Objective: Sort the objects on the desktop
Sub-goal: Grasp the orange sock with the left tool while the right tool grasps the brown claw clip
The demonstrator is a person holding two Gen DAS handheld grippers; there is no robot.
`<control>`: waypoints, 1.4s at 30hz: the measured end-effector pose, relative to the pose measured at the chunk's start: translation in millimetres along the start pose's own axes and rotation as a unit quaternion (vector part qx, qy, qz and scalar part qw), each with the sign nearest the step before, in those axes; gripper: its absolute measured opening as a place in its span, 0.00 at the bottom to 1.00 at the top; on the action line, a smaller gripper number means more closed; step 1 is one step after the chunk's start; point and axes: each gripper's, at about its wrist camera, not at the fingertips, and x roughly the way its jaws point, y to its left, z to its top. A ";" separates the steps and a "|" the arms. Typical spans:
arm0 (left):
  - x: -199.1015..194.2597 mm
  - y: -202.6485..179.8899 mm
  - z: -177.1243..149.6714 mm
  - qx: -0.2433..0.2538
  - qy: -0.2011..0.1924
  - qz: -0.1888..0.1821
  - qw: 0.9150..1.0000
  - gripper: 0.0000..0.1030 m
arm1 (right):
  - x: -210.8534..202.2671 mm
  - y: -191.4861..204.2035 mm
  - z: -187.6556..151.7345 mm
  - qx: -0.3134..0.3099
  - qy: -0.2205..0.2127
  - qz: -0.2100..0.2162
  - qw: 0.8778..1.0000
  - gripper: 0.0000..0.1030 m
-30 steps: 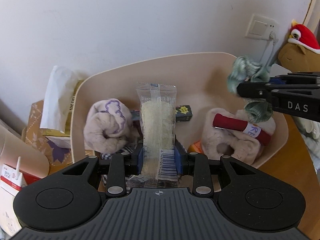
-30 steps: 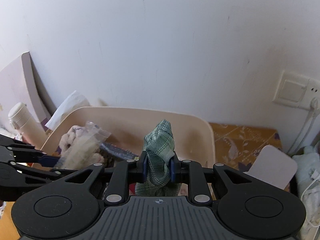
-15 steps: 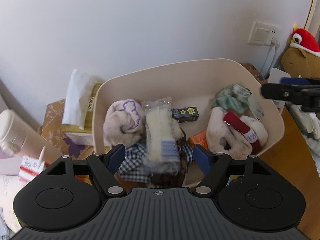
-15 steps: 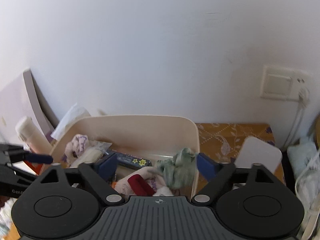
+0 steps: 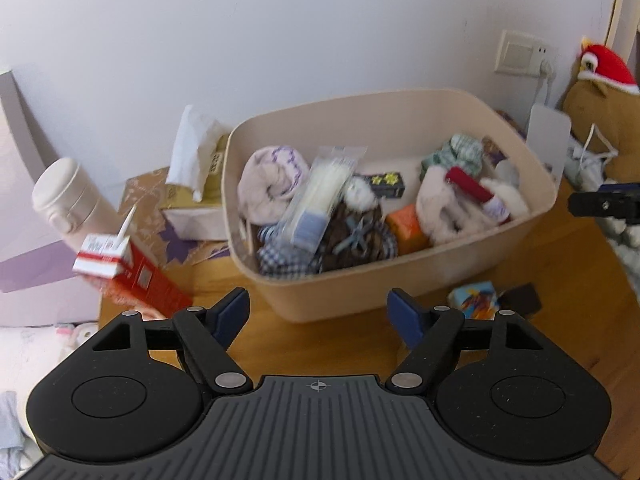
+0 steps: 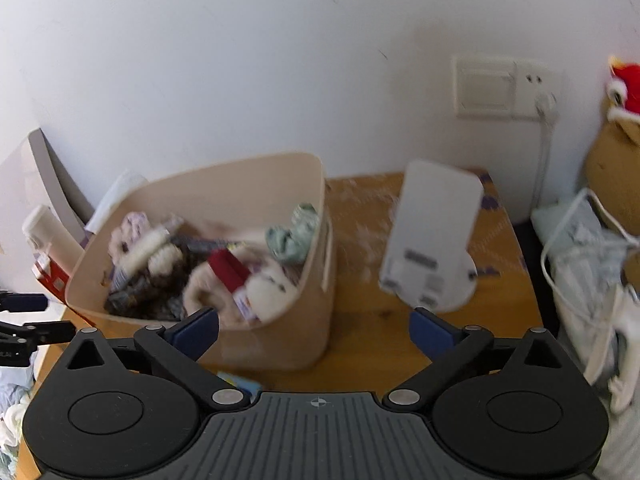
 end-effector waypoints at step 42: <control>40.0 -1.0 -115.1 0.005 0.170 -0.029 0.985 0.75 | 24.3 121.7 -141.2 -0.163 0.108 0.080 0.977 0.94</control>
